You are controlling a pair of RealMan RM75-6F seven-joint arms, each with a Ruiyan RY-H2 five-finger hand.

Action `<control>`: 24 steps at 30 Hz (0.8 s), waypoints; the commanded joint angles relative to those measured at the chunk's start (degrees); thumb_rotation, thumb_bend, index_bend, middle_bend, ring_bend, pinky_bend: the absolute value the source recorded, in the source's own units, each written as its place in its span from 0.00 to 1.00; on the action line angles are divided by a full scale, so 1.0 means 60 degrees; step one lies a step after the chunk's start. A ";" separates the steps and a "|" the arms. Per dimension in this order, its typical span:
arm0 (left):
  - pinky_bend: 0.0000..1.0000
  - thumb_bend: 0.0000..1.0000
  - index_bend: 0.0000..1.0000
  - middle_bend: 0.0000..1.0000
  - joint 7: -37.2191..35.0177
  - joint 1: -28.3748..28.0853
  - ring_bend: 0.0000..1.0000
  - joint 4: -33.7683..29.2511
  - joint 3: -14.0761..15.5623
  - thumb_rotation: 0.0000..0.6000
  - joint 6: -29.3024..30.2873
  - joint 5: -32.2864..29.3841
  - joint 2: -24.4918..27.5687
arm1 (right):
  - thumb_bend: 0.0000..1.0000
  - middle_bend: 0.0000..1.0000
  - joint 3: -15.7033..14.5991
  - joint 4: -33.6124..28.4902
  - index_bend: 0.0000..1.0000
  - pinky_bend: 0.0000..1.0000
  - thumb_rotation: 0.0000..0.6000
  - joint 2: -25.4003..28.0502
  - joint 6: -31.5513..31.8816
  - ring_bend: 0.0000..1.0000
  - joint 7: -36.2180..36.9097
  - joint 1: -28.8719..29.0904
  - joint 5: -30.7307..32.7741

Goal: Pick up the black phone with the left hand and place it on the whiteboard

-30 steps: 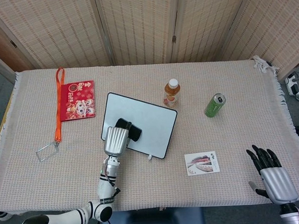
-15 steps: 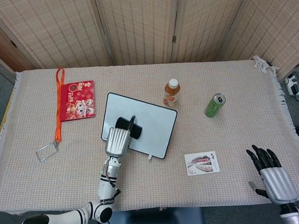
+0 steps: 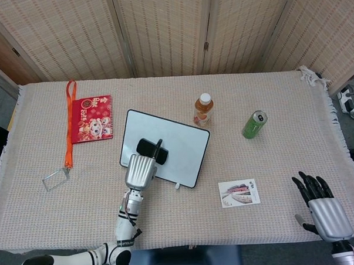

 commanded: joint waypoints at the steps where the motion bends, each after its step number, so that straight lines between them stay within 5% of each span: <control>1: 1.00 0.29 0.12 1.00 0.0241 0.0316 0.96 -0.0660 0.0258 1.00 0.0255 0.0101 0.0455 | 0.30 0.00 -0.0006 -0.0009 0.00 0.00 1.00 -0.0014 0.0018 0.00 -0.0053 -0.0014 -0.0007; 11: 1.00 0.27 0.09 1.00 -0.0508 0.2097 0.94 -0.3228 0.1578 1.00 0.1419 0.0623 0.3078 | 0.30 0.00 -0.0097 0.0017 0.00 0.00 1.00 -0.0076 0.0155 0.00 -0.0189 -0.0099 -0.0258; 16: 0.94 0.27 0.07 0.97 -0.1722 0.3615 0.77 -0.4052 0.2507 1.00 0.2639 0.0863 0.4815 | 0.30 0.00 -0.0063 0.0033 0.00 0.00 1.00 -0.0155 -0.0003 0.00 -0.0337 -0.0041 -0.0141; 19: 0.83 0.27 0.07 0.84 -0.2500 0.4178 0.63 -0.4402 0.2852 1.00 0.2876 0.0855 0.5548 | 0.30 0.00 -0.0049 0.0023 0.00 0.00 1.00 -0.0227 -0.0149 0.00 -0.0484 0.0007 -0.0026; 22: 0.59 0.27 0.08 0.65 -0.2821 0.4701 0.47 -0.4886 0.3423 1.00 0.2767 0.0726 0.6321 | 0.30 0.00 -0.0076 0.0022 0.00 0.00 1.00 -0.0293 -0.0223 0.00 -0.0617 0.0024 -0.0020; 24: 0.25 0.25 0.04 0.34 -0.2497 0.5032 0.21 -0.5436 0.3900 1.00 0.2538 0.0421 0.6928 | 0.30 0.00 -0.0077 0.0046 0.00 0.00 1.00 -0.0315 -0.0229 0.00 -0.0628 0.0038 -0.0048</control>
